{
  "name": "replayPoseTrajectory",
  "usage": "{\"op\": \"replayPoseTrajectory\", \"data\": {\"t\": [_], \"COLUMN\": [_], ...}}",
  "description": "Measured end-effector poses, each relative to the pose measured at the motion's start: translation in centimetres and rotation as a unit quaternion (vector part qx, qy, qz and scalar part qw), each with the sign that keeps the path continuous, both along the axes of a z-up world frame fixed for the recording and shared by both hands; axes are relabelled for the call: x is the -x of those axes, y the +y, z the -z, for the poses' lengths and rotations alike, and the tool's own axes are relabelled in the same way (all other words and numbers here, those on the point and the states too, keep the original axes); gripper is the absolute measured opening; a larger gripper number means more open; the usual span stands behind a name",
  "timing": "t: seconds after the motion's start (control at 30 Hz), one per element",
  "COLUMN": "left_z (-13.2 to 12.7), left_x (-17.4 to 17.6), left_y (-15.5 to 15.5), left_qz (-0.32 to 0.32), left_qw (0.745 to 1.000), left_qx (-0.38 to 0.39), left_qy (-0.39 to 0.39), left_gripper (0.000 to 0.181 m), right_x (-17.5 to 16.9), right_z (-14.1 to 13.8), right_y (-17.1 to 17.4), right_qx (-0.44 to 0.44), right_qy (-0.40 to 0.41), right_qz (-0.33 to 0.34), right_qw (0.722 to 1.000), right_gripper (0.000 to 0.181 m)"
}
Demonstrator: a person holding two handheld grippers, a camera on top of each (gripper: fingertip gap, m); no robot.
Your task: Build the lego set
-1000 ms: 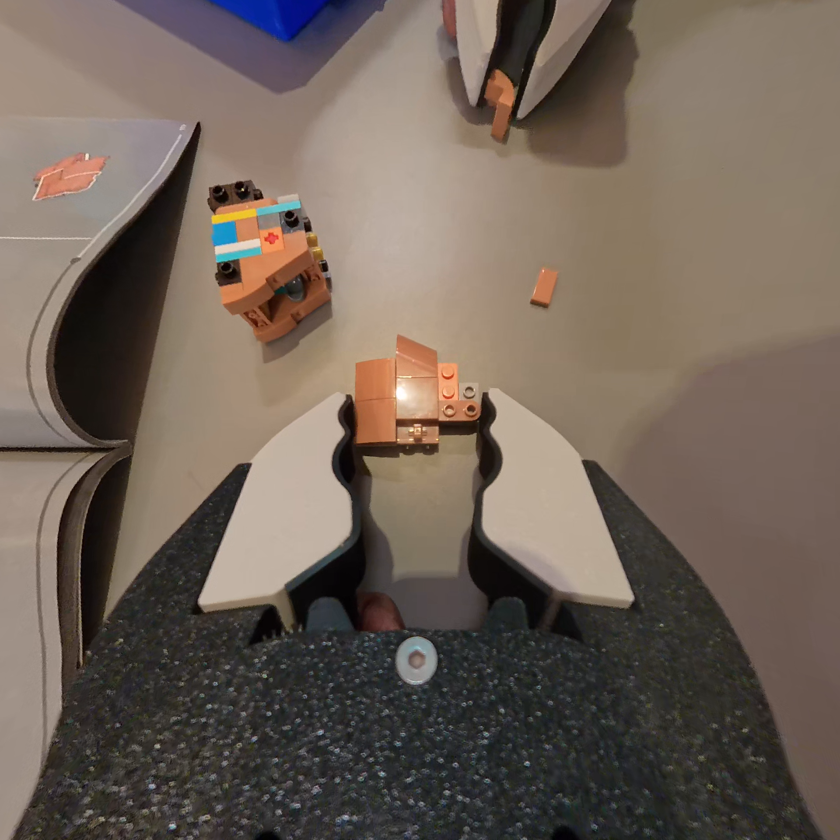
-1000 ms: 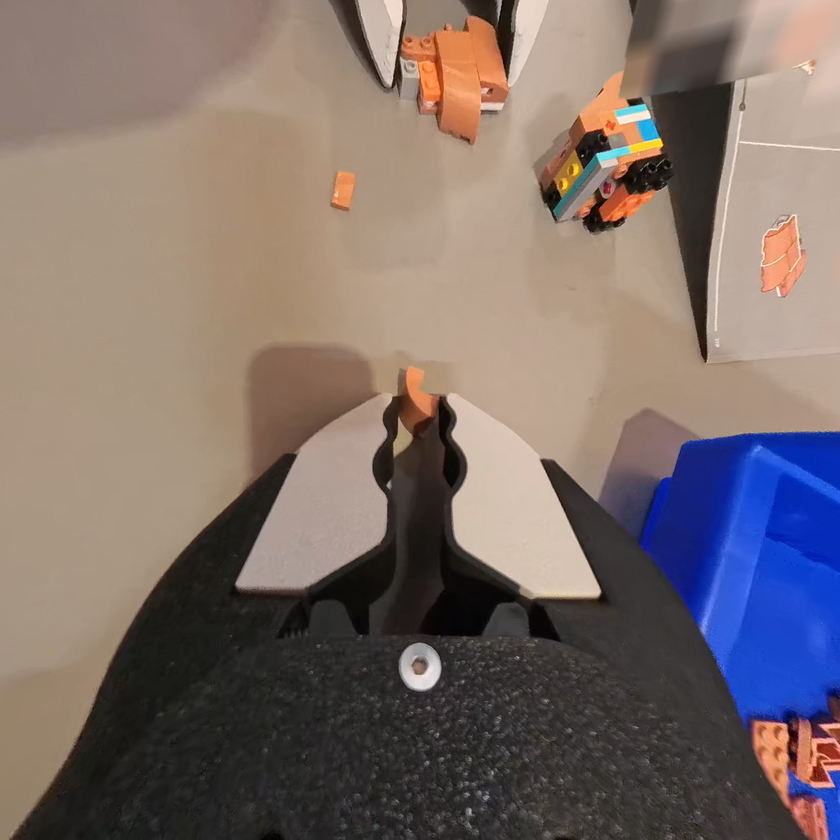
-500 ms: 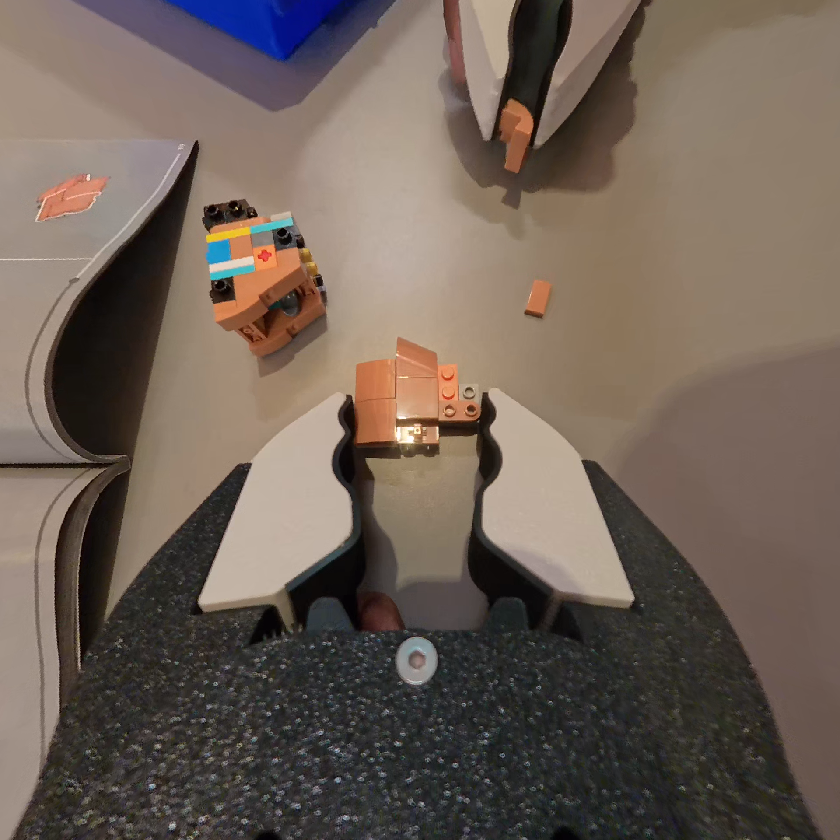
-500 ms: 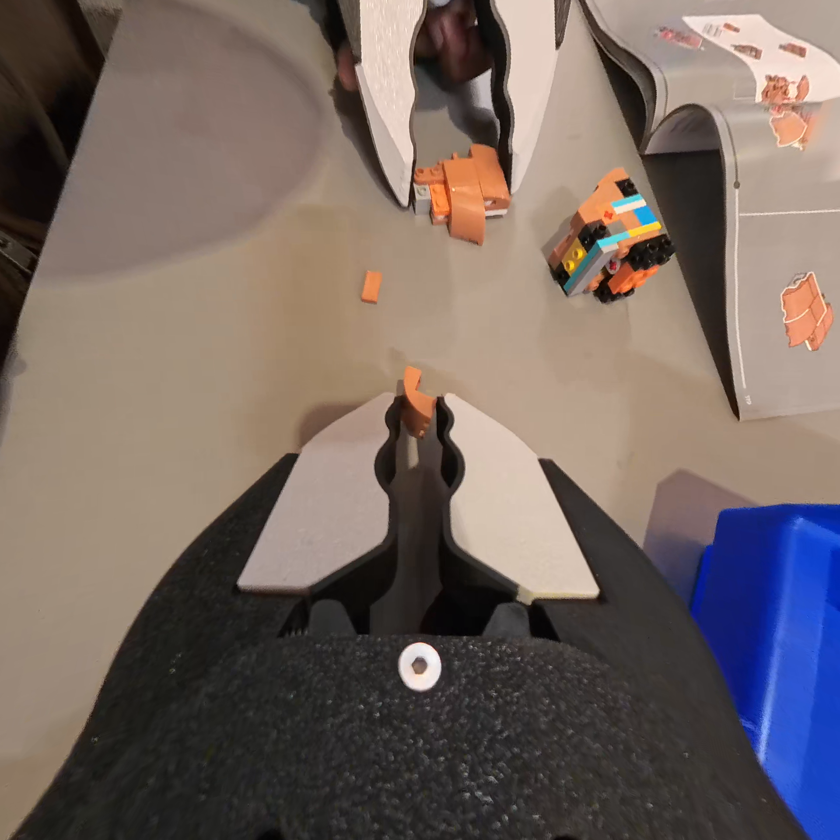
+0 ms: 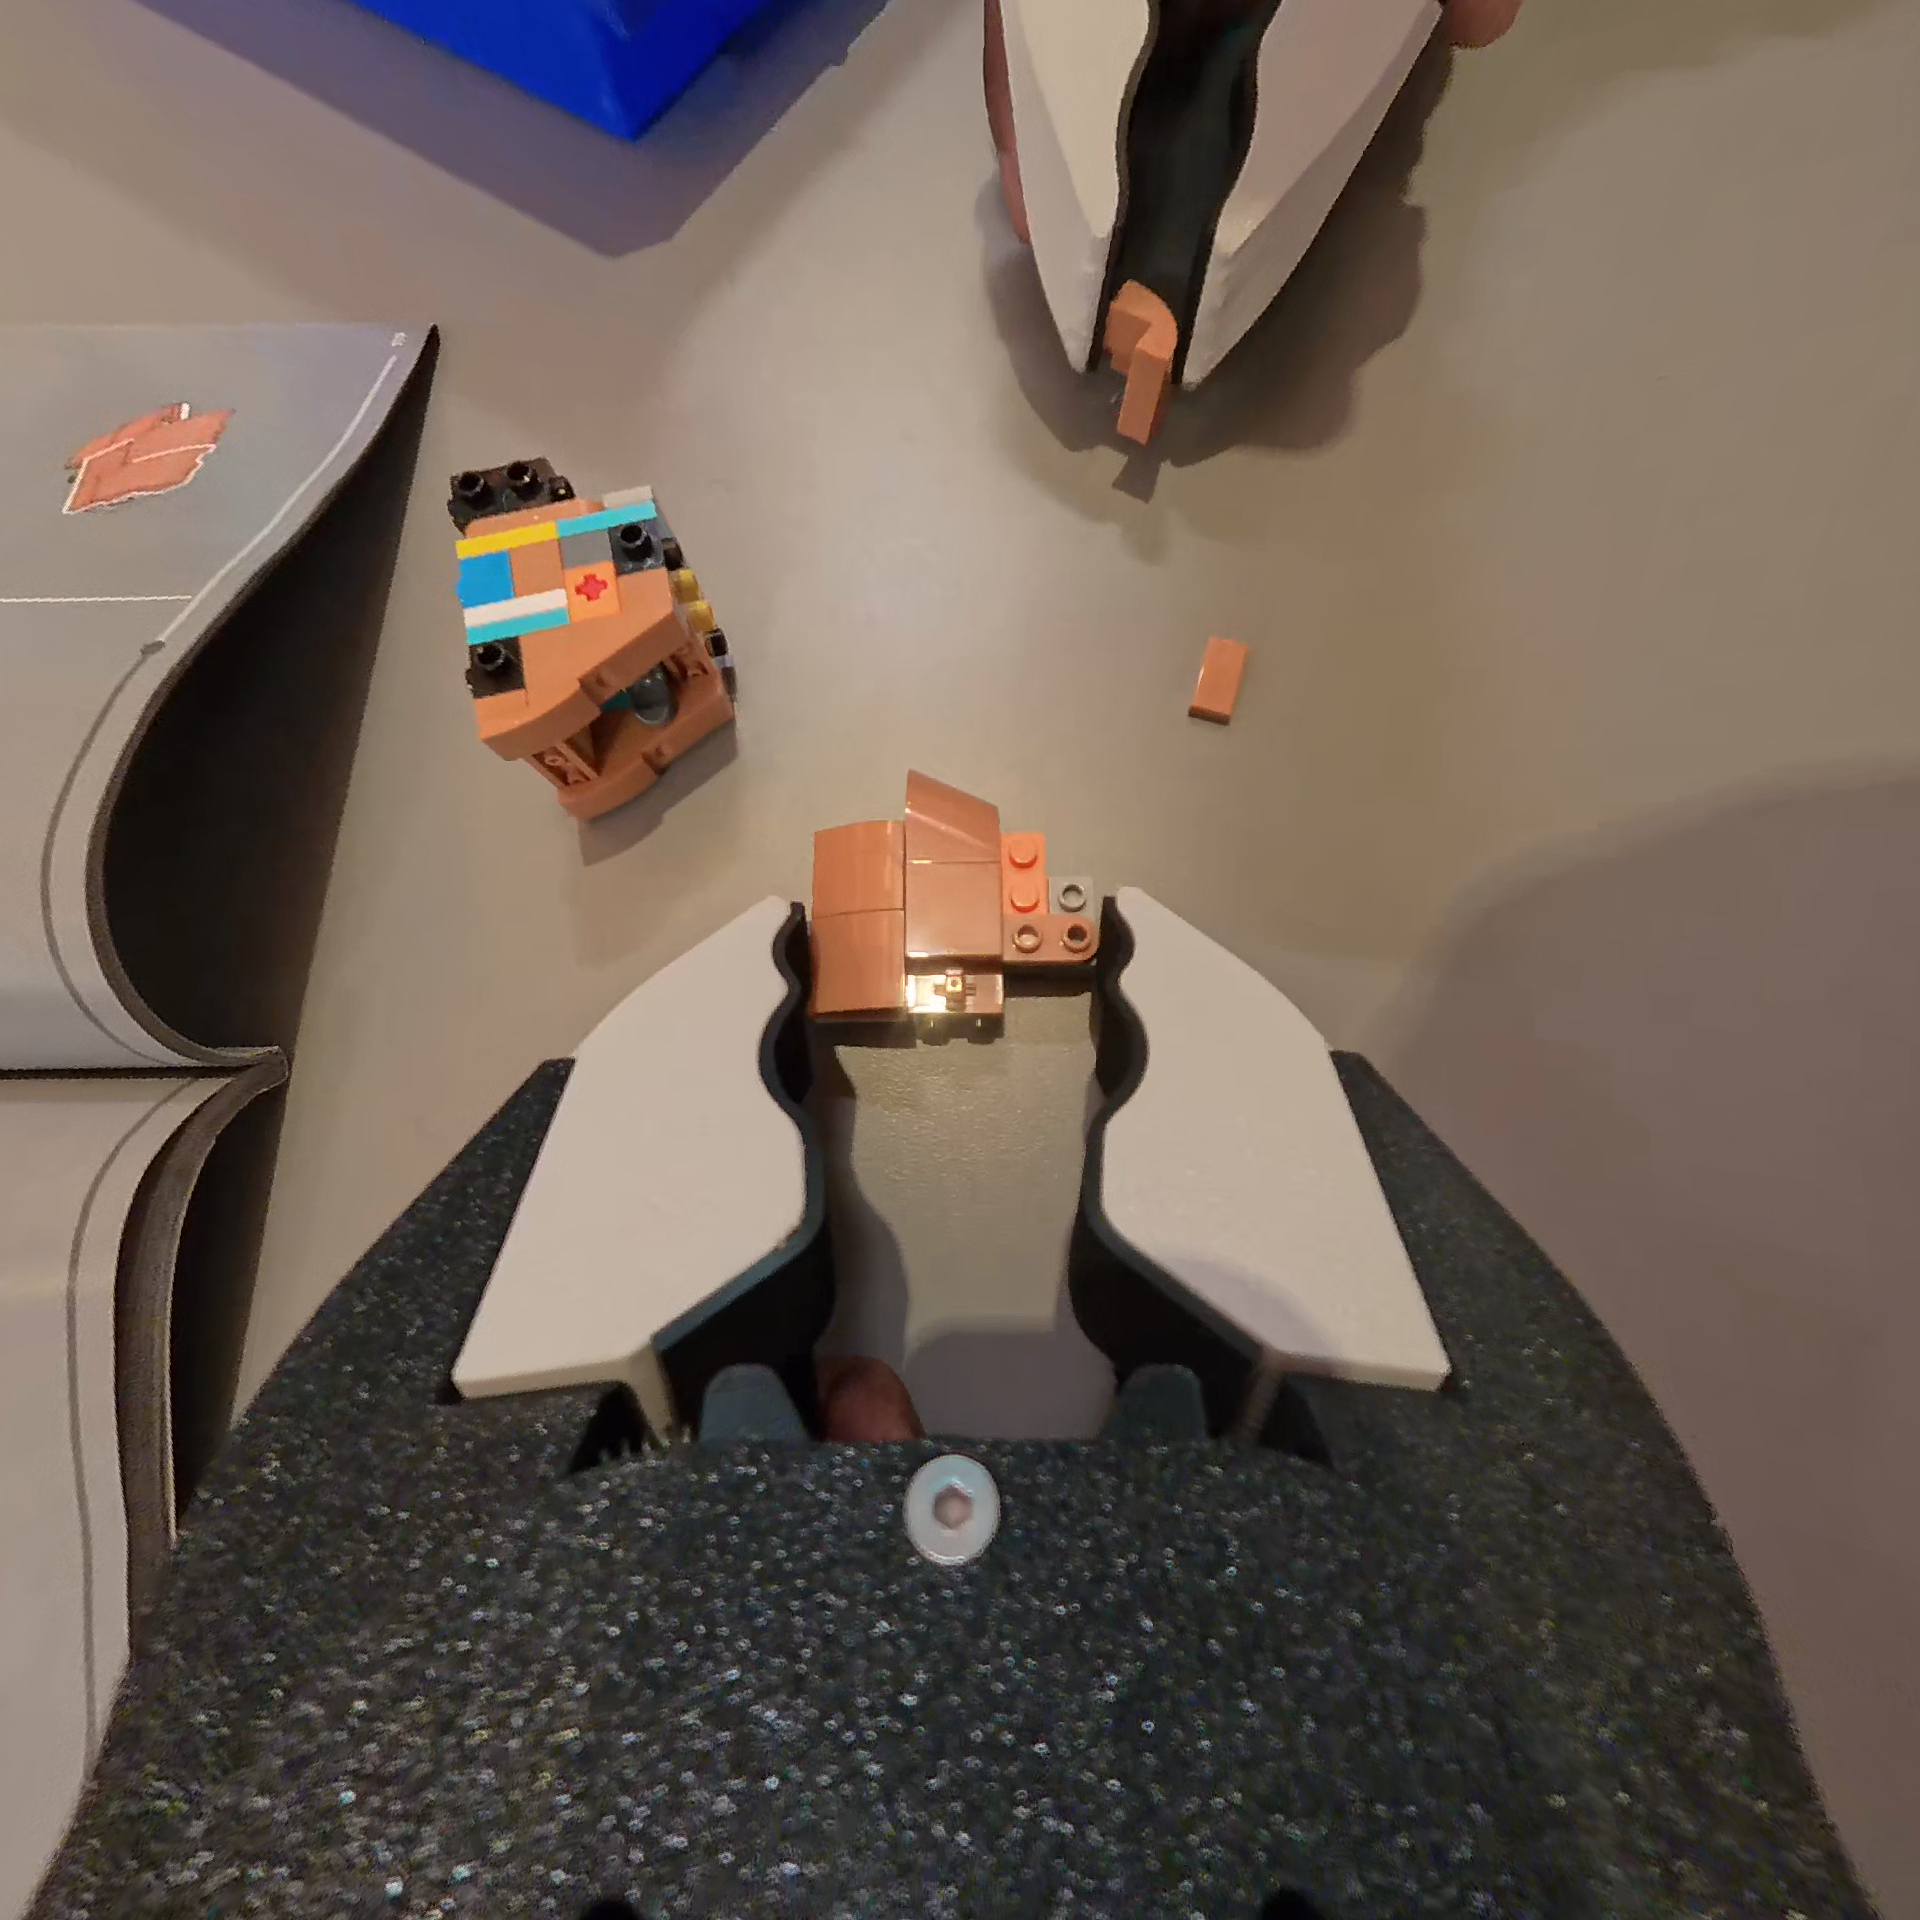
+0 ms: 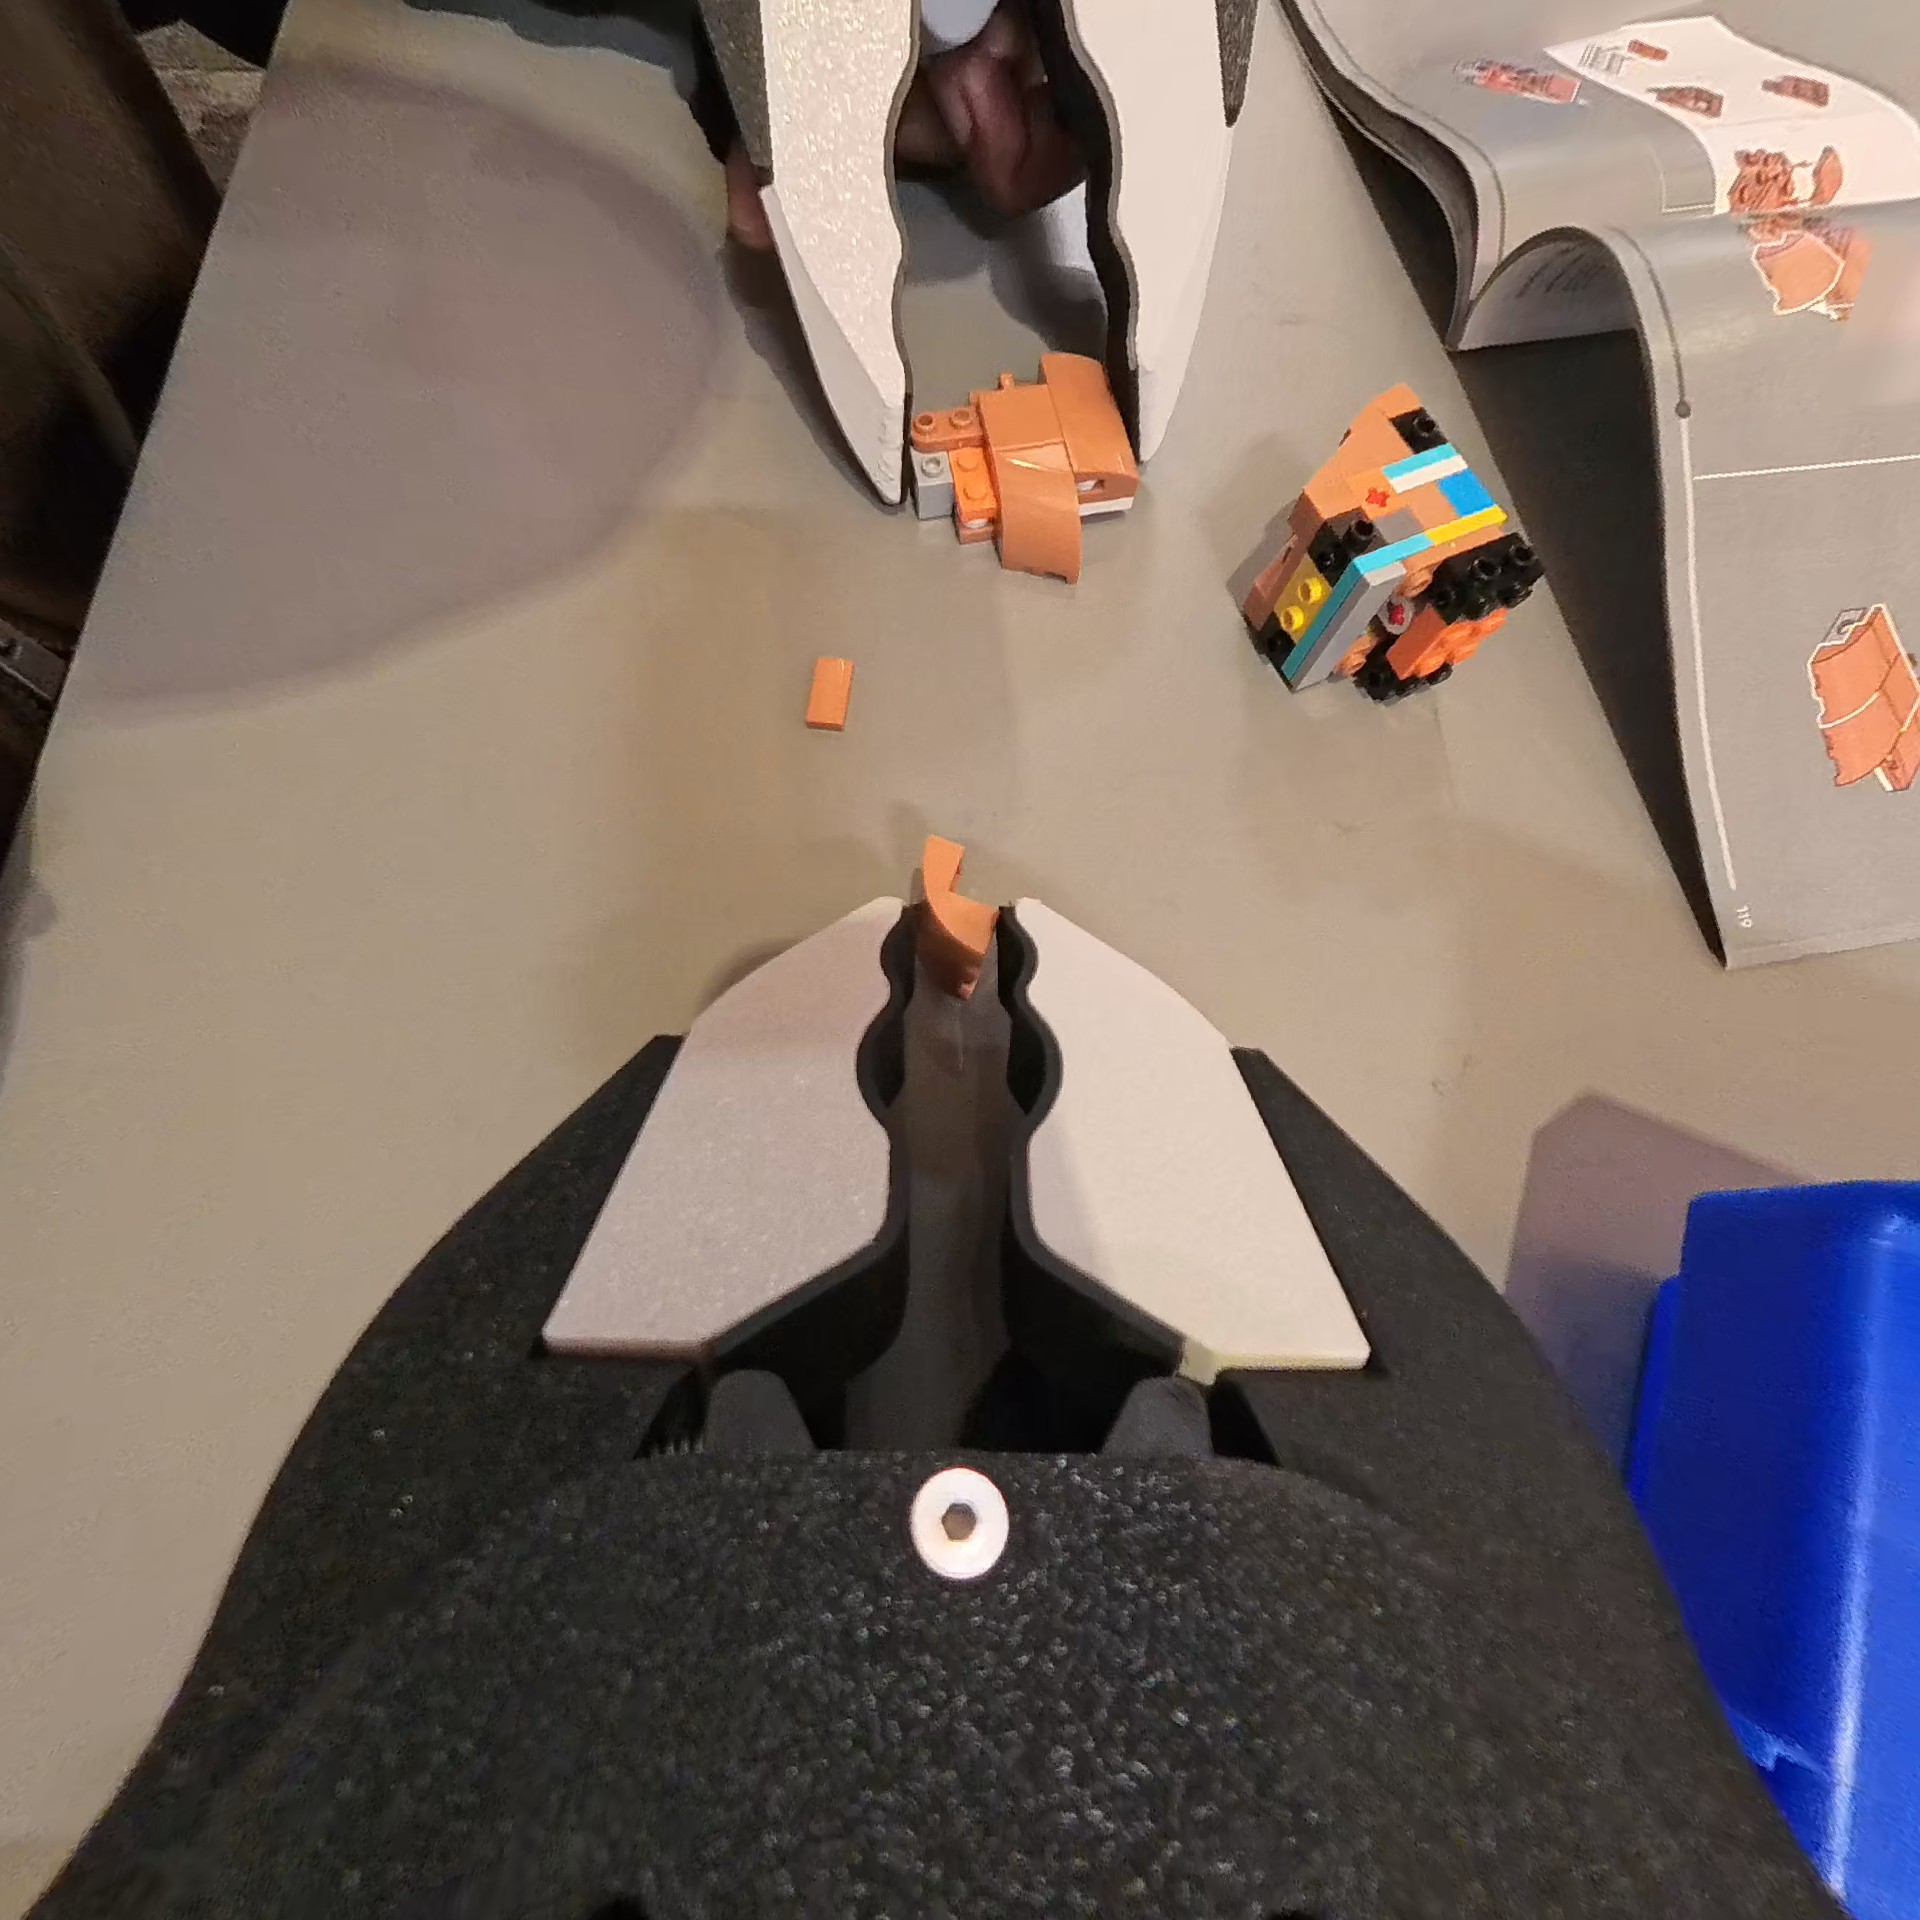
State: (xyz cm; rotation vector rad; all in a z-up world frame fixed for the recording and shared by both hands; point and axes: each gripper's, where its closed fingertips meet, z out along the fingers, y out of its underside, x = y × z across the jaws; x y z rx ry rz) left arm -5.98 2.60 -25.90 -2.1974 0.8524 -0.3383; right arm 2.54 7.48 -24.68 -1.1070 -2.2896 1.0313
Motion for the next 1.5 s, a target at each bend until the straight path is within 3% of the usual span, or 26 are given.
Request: {"op": "replayPoseTrajectory", "data": {"t": [1.17,1.5], "left_z": [-0.1,-0.4], "left_x": [-0.2,-0.5], "left_y": [0.1,0.5], "left_qz": [0.006,0.008], "left_qw": [1.0,0.999], "left_qx": [-0.012,-0.037], "left_qy": [0.004,0.014], "left_gripper": [0.053,0.053], "right_x": [0.1,0.7], "right_z": [0.0,-1.3], "right_y": [-0.6,-2.4], "right_qx": [0.007,0.071], "right_qy": [0.0,0.004], "right_qz": [-0.008,-0.015], "right_qw": [1.0,0.997], "right_gripper": [0.014,0.014]}}
